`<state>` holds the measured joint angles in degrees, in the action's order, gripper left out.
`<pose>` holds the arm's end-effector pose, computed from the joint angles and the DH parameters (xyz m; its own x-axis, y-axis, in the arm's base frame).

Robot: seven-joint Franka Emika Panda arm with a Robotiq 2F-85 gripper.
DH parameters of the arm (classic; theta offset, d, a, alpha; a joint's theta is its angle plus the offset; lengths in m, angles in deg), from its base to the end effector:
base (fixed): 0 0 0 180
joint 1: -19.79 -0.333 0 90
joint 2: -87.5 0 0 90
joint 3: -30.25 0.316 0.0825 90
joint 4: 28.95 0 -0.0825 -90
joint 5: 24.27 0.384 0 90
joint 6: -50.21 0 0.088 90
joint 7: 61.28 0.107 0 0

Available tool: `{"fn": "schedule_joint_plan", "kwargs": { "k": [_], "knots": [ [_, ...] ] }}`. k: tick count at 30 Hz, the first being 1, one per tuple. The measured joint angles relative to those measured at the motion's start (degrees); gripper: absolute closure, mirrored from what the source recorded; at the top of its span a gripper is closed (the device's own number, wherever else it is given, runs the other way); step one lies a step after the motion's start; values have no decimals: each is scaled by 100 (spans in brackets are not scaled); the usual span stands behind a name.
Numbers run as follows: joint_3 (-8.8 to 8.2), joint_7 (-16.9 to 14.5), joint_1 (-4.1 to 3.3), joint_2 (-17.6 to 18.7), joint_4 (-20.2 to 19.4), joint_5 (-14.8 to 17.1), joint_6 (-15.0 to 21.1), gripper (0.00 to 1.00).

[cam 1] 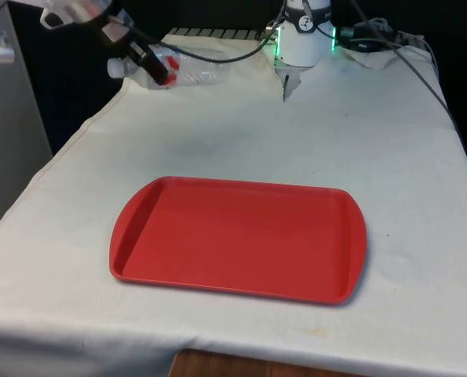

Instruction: Place the bottle upright on the tray.

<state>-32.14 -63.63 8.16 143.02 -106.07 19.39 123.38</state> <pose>0.5837 -0.3004 0.3018 0.5447 -0.6593 -0.5183 -0.7425 -0.6664 0.0675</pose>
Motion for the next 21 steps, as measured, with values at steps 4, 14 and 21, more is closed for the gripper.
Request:
{"fn": "schedule_joint_plan", "kwargs": {
  "k": [4,14,21],
  "knots": [
    [-57,34,0,-80,63,-34,-46,68],
    [-183,23,-6,-235,138,-40,-120,68],
    [-229,-97,-29,-430,-17,-46,-132,68]
  ]
}}
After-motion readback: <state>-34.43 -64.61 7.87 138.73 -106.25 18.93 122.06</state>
